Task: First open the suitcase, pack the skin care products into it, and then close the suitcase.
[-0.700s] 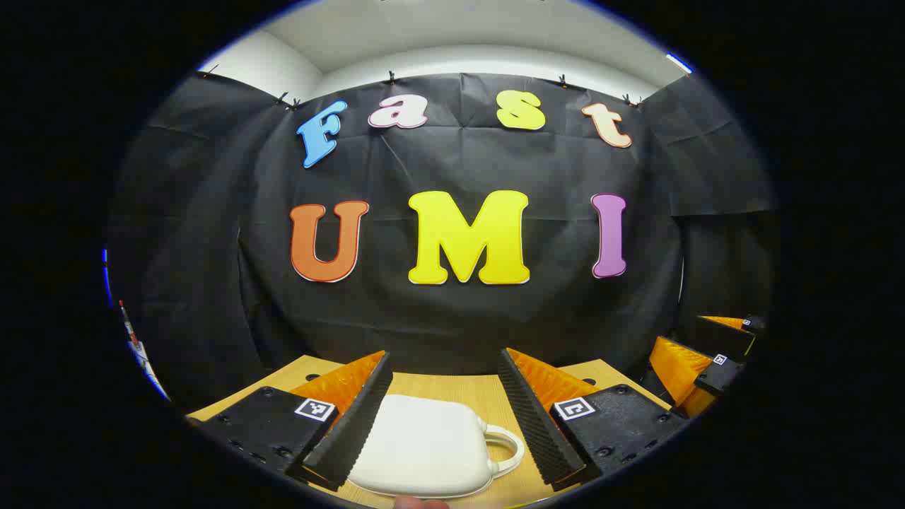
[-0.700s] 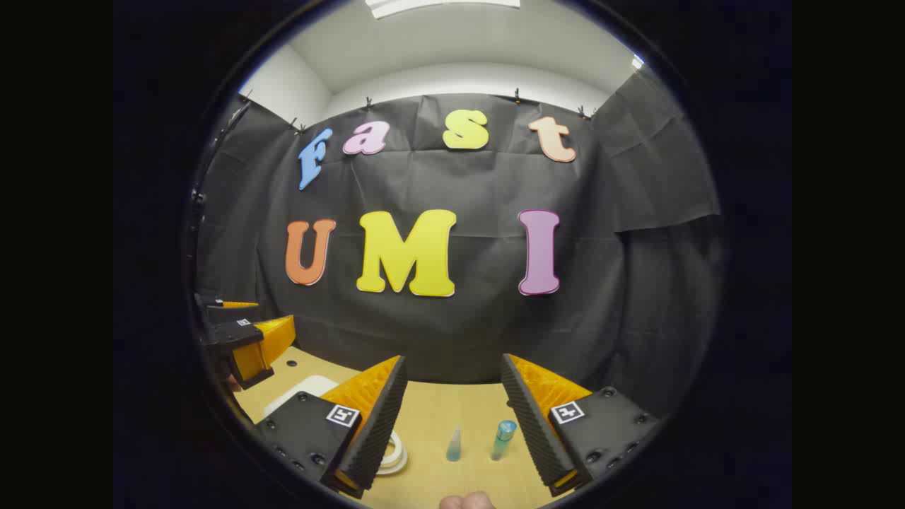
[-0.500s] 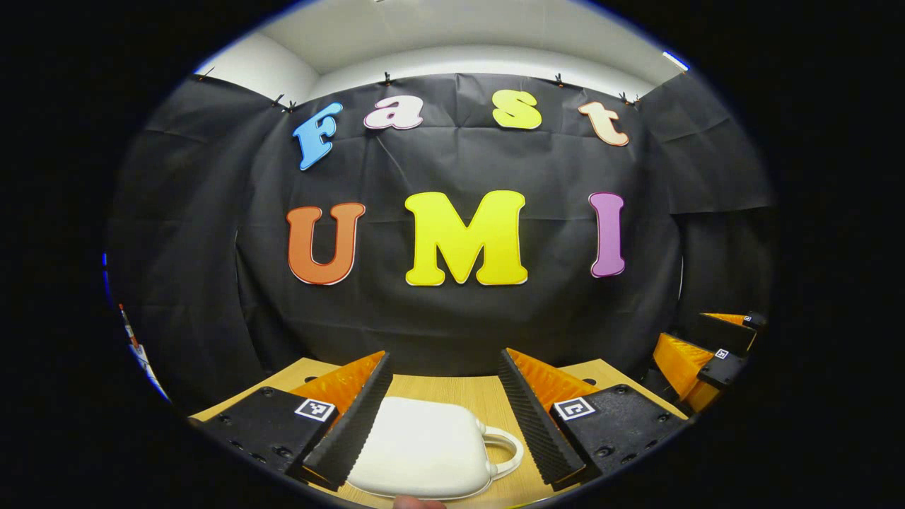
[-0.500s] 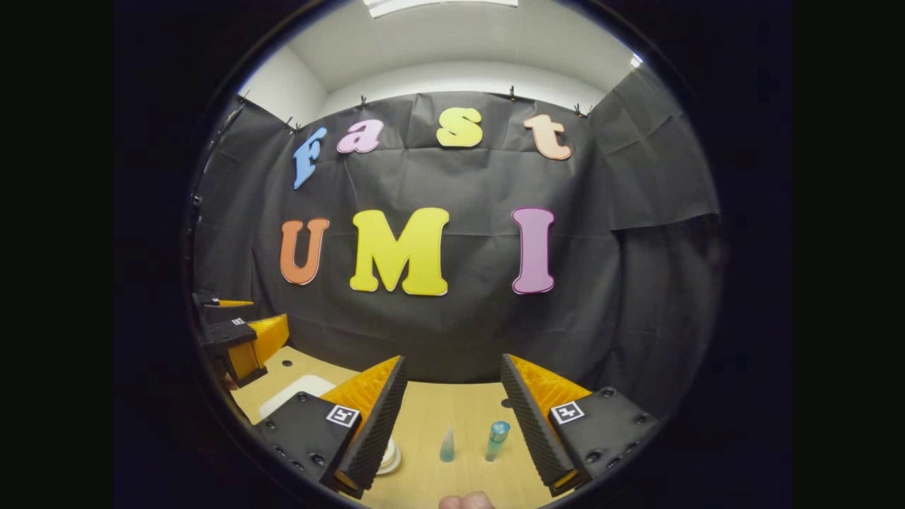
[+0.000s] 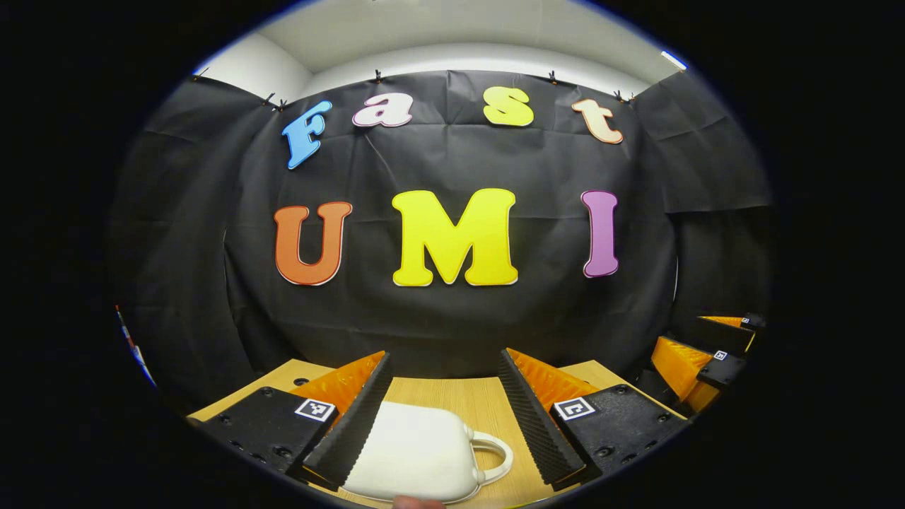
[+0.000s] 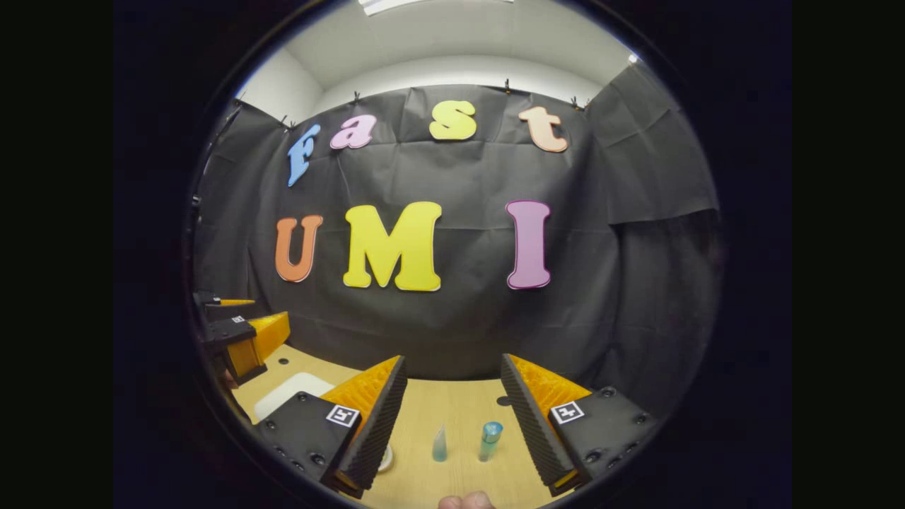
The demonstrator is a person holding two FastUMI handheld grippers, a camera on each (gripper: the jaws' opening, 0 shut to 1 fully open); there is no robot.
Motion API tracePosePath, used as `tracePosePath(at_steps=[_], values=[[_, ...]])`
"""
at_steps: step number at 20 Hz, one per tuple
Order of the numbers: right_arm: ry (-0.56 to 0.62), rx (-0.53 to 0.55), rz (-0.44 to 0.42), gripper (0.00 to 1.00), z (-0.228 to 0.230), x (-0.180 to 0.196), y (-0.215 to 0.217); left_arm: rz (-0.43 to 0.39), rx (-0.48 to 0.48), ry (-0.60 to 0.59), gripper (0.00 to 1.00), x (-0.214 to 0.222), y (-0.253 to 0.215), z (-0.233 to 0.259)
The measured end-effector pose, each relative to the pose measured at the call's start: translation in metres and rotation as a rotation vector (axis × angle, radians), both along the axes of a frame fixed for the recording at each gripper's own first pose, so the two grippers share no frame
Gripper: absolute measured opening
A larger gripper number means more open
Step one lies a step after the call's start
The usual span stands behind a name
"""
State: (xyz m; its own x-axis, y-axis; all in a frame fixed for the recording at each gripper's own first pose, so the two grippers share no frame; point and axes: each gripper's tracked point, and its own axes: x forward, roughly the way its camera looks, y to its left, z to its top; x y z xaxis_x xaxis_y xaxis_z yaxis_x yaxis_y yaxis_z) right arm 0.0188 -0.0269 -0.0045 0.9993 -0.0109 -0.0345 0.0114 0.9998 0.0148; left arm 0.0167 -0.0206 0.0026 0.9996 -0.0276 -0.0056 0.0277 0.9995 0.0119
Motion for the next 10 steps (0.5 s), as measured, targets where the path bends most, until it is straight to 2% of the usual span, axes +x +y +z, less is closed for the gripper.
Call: tracePosePath(at_steps=[4, 5, 10], values=[[0.009, 0.003, 0.011, 0.77, -0.002, 0.001, -0.002, 0.026, 0.013, -0.011, 0.96, -0.003, 0.003, 0.003], [0.007, 0.002, 0.012, 0.8, -0.002, 0.001, -0.004, 0.03, 0.018, -0.014, 0.96, -0.004, 0.003, 0.002], [0.019, 0.001, 0.007, 0.79, -0.01, -0.002, -0.02, 0.0, 0.046, 0.039, 0.96, -0.007, -0.005, -0.014]])
